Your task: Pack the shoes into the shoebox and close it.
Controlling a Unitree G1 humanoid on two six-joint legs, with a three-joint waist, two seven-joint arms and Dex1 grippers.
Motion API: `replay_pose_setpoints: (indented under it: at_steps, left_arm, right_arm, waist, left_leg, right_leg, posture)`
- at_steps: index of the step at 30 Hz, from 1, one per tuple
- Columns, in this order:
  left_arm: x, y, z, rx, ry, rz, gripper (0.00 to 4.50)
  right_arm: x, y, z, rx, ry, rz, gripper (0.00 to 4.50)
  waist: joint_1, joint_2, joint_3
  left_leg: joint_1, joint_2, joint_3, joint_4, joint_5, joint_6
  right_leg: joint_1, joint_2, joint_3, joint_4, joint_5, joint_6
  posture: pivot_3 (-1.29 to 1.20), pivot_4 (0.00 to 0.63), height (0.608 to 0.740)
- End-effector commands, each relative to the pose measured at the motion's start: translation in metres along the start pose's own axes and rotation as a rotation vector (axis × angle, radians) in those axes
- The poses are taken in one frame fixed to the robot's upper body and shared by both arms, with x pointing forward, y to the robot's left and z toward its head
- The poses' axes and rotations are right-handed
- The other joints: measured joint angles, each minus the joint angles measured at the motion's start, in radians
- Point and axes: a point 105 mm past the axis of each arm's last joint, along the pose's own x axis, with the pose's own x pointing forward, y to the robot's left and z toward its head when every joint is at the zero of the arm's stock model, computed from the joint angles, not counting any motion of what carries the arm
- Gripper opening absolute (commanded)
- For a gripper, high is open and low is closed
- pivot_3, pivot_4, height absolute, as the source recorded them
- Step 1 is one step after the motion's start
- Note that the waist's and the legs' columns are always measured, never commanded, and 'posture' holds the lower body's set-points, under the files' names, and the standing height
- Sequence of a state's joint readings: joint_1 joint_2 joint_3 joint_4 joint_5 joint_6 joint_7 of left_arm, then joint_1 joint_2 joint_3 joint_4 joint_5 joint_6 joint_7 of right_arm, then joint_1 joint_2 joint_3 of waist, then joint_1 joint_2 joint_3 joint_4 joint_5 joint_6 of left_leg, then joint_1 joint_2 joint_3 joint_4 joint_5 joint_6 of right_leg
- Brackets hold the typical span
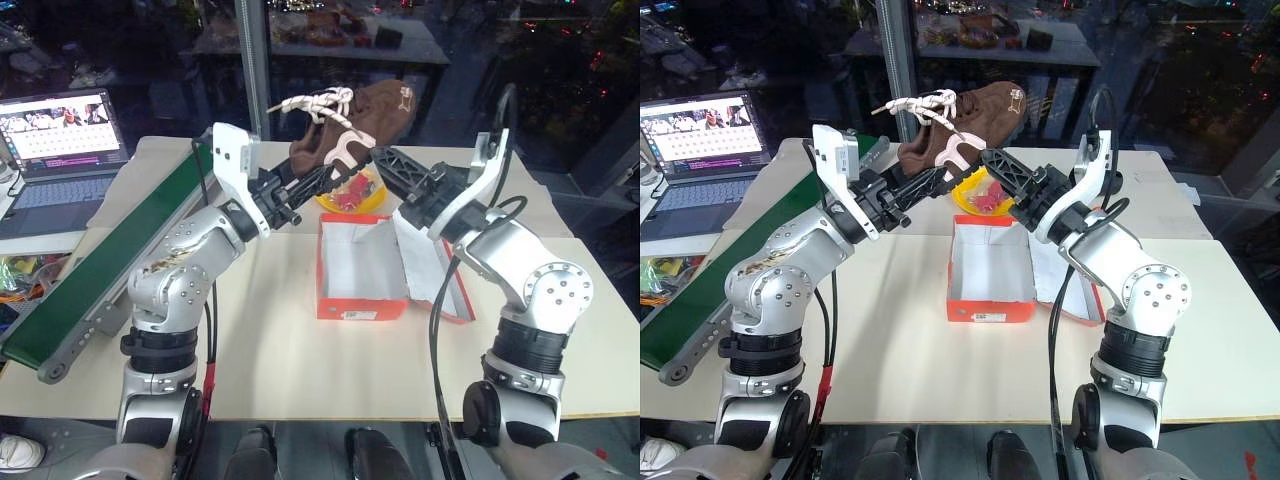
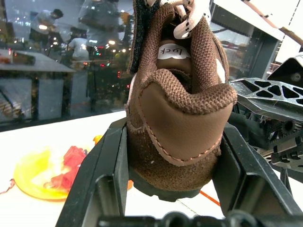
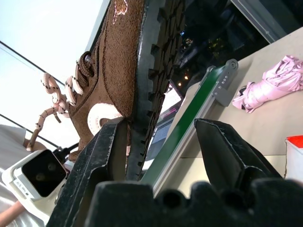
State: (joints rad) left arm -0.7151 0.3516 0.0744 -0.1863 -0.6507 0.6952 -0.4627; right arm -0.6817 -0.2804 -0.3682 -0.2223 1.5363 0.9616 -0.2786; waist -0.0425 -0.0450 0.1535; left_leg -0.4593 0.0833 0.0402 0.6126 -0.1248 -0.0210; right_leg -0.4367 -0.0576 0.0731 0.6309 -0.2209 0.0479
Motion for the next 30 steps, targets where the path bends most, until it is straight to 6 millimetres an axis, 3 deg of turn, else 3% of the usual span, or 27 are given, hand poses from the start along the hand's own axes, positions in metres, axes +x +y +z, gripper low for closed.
replay_pose_setpoints:
  at_steps: [1, 4, 6, 7, 16, 27, 30]
  left_arm:
    - [-0.002, 0.01, 0.014, 0.057, -0.032, 0.024, 1.99]
    - [-0.002, 0.017, 0.018, 0.072, -0.034, 0.039, 1.99]
    - [-0.002, 0.018, 0.019, 0.074, -0.036, 0.044, 1.99]
    - [-0.002, 0.018, 0.019, 0.074, -0.036, 0.042, 1.99]
    - [0.004, -0.001, 0.012, 0.038, -0.036, -0.006, 1.99]
    - [0.007, -0.015, -0.003, -0.002, -0.016, -0.045, 1.99]
    - [0.008, -0.016, -0.002, -0.004, -0.018, -0.045, 1.99]
  right_arm:
    - [-0.012, 0.01, 0.016, -0.043, -0.078, 0.023, 2.96]
    - [-0.015, 0.009, 0.013, -0.043, -0.076, 0.019, 3.69]
    - [-0.015, 0.009, 0.013, -0.047, -0.074, 0.019, 4.44]
    - [-0.015, 0.009, 0.013, -0.05, -0.073, 0.018, 4.48]
    - [-0.003, -0.003, 0.014, -0.037, -0.08, -0.009, 4.48]
    - [0.022, 0.009, 0.02, -0.018, -0.114, 0.062, 4.48]
    - [0.025, 0.006, 0.02, 0.002, -0.13, 0.058, 3.76]
  waist:
    - [0.0, 0.0, 0.0]
    - [-0.001, 0.0, 0.0]
    - [0.0, 0.0, 0.0]
    - [0.0, 0.0, 0.0]
    - [0.001, 0.0, 0.0]
    - [0.002, 0.0, 0.0]
    - [0.005, 0.0, 0.0]
  left_leg:
    - [0.0, 0.0, 0.0, 0.0, 0.0, 0.0]
    - [0.0, 0.0, 0.0, 0.0, 0.0, 0.0]
    - [0.0, 0.0, 0.0, 0.0, 0.0, 0.0]
    - [0.0, 0.0, 0.0, 0.0, 0.0, 0.0]
    - [0.0, 0.0, 0.0, 0.0, 0.0, 0.0]
    - [0.0, 0.0, 0.0, 0.0, 0.0, 0.0]
    - [0.0, 0.0, 0.0, 0.0, 0.0, 0.0]
  right_leg:
    - [0.0, 0.0, 0.0, 0.0, 0.0, 0.0]
    - [0.0, 0.0, 0.0, 0.0, 0.0, 0.0]
    - [0.0, 0.0, 0.0, 0.0, 0.0, 0.0]
    - [0.0, 0.0, 0.0, 0.0, 0.0, 0.0]
    - [0.0, 0.0, 0.0, 0.0, 0.0, 0.0]
    - [0.0, 0.0, 0.0, 0.0, 0.0, 0.0]
    - [0.0, 0.0, 0.0, 0.0, 0.0, 0.0]
  posture:
    - [0.0, 0.15, 0.736]
    - [0.0, 0.15, 0.736]
    - [0.0, 0.15, 0.736]
    - [0.0, 0.15, 0.736]
    - [0.0, 0.15, 0.736]
    - [0.0, 0.15, 0.736]
    - [0.0, 0.15, 0.736]
